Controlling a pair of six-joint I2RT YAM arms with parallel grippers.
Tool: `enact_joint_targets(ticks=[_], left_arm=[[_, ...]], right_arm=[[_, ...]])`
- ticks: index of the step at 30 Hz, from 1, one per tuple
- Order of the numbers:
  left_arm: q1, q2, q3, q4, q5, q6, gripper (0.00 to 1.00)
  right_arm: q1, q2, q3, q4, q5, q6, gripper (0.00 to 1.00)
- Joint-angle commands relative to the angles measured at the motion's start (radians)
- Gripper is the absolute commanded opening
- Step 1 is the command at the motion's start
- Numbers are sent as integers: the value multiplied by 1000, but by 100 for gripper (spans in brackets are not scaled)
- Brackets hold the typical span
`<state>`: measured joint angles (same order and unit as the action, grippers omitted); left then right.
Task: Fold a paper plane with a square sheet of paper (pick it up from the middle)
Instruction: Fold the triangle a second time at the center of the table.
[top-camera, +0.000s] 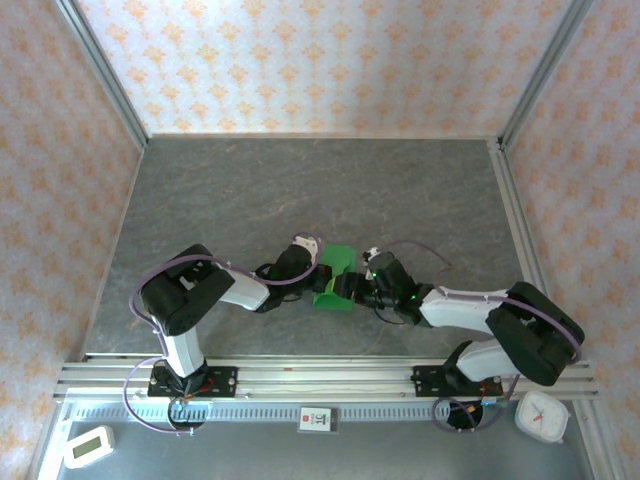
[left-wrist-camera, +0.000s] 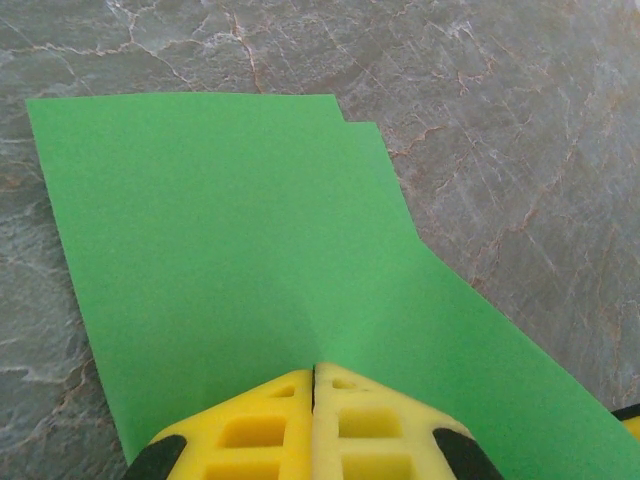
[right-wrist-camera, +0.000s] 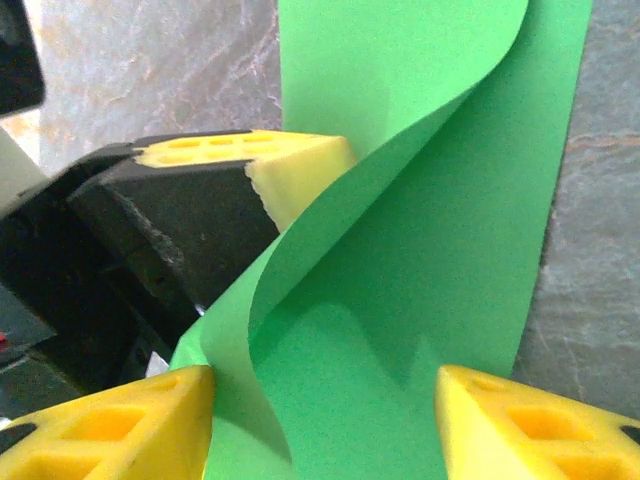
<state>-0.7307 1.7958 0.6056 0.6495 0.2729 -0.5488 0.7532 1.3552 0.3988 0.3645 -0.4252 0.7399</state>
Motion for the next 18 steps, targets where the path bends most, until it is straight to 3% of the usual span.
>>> enact_joint_targets(ticks=[1, 11, 18], left_arm=[[9, 36, -29, -45, 0, 13, 0], [8, 22, -28, -58, -4, 17, 0], [8, 21, -32, -44, 3, 26, 0]], right_arm=[[-14, -13, -8, 109, -30, -4, 59], [-35, -31, -73, 227, -63, 62, 60], [-49, 45, -67, 263, -79, 63, 59]])
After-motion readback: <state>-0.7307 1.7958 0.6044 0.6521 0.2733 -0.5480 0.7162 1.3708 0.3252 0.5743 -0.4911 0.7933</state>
